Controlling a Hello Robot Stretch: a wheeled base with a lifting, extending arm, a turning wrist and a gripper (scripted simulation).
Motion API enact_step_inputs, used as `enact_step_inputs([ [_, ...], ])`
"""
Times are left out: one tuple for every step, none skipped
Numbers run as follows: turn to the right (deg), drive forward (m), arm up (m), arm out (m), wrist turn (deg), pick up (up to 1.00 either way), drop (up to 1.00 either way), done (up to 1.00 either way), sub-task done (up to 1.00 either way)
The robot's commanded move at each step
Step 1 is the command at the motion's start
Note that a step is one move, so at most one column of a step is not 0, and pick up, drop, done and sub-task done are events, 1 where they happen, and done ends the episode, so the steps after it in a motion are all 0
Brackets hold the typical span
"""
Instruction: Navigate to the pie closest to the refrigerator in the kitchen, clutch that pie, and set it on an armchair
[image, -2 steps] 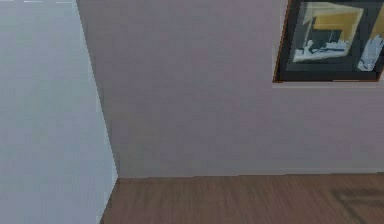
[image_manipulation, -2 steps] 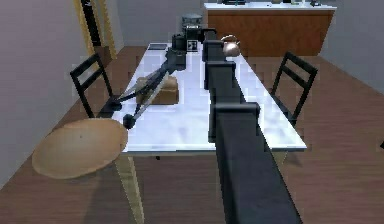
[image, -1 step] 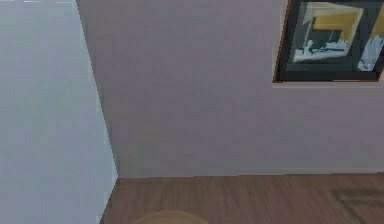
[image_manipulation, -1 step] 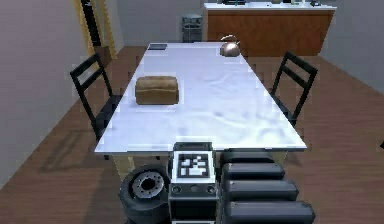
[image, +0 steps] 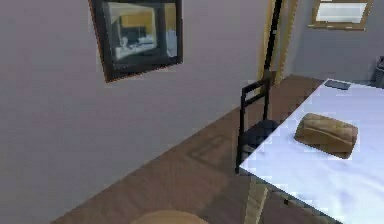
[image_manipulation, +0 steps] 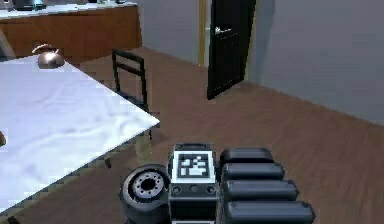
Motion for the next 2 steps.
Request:
enact_step_inputs([
  [45.0, 0.0, 0.0, 0.0, 0.0, 0.0, 0.0, 0.0, 0.0],
  [45.0, 0.0, 0.0, 0.0, 0.0, 0.0, 0.0, 0.0, 0.0],
])
